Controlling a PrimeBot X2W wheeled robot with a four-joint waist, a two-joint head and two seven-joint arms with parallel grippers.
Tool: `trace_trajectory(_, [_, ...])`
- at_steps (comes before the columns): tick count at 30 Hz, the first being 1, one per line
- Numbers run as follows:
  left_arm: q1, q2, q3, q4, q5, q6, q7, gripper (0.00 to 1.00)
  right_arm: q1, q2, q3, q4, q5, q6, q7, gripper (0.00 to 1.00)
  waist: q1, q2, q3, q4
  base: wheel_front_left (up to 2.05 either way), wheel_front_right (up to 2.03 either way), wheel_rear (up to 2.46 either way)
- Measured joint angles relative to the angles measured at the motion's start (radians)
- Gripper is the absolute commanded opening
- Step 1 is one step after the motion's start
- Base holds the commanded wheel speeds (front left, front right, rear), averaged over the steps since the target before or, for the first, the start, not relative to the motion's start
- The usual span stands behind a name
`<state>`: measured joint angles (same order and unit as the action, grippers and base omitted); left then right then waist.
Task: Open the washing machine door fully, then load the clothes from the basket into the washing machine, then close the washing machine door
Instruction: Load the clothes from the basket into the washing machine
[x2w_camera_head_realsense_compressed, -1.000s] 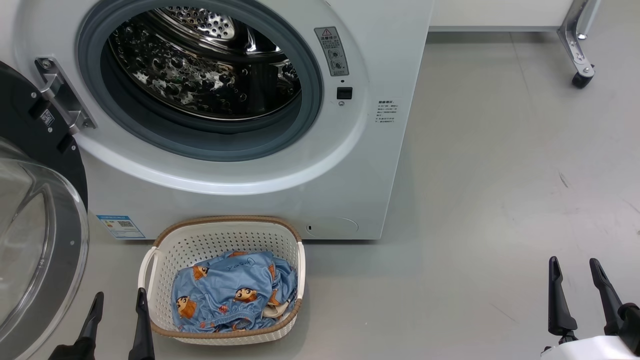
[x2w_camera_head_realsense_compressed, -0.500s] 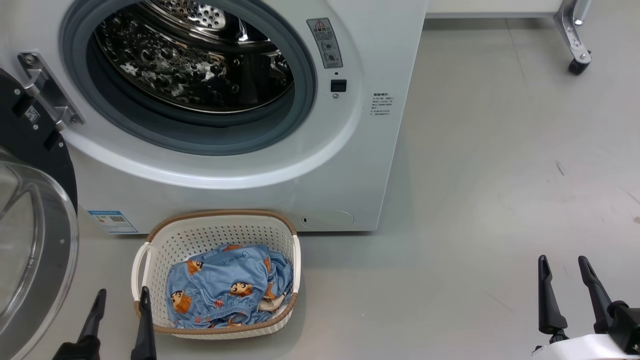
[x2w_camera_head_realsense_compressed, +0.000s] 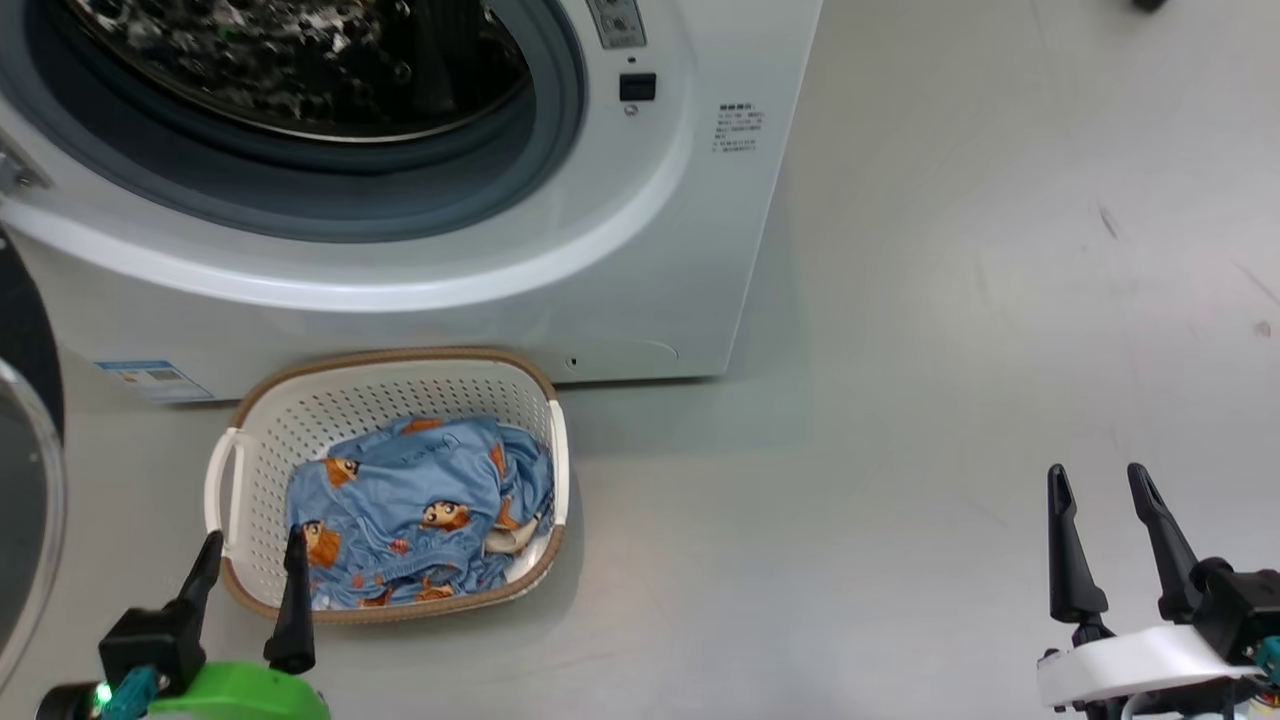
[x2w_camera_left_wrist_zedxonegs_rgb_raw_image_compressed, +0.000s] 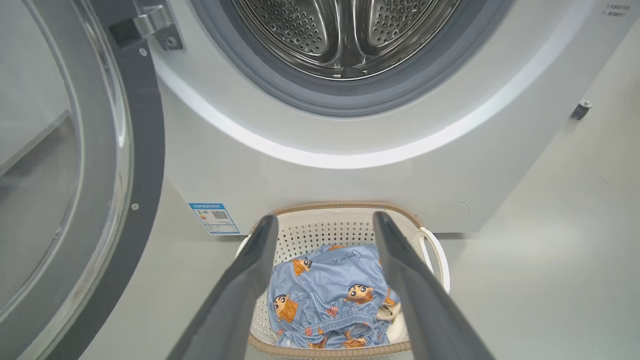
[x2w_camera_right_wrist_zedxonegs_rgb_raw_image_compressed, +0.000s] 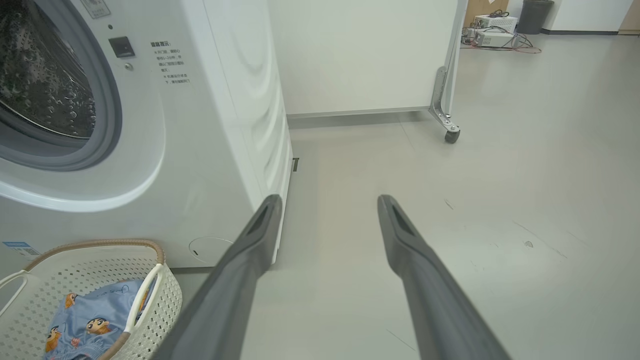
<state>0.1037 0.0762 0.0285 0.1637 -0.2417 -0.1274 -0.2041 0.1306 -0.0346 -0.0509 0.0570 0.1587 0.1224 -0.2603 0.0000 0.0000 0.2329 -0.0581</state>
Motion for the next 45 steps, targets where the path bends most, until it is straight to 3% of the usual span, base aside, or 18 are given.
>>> trace_trajectory(14, [-0.178,0.046,-0.068,0.065,-0.120,0.000,0.160,1.00,-0.132,-0.001,0.069,-0.003,0.043,0.000,0.000,1.00,0.0001,0.0000,0.196,-0.046,0.00,0.00,0.00])
trace_trajectory(24, [-0.297,0.179,-0.118,0.139,-0.128,0.000,0.255,1.00,-0.253,-0.003,0.130,0.002,0.054,0.000,0.000,1.00,0.0002,0.0000,0.352,-0.087,0.00,0.00,0.00])
trace_trajectory(38, [-0.412,0.189,-0.094,0.254,-0.247,0.000,0.325,1.00,-0.293,-0.005,0.183,0.014,0.062,0.000,0.000,1.00,0.0001,0.0000,0.467,-0.163,0.00,0.00,0.00])
trace_trajectory(45, [-0.483,0.231,-0.071,0.285,-0.274,0.000,0.357,1.00,-0.327,-0.005,0.193,0.001,0.065,0.000,0.000,1.00,0.0001,0.0000,0.541,-0.184,0.00,0.00,0.00])
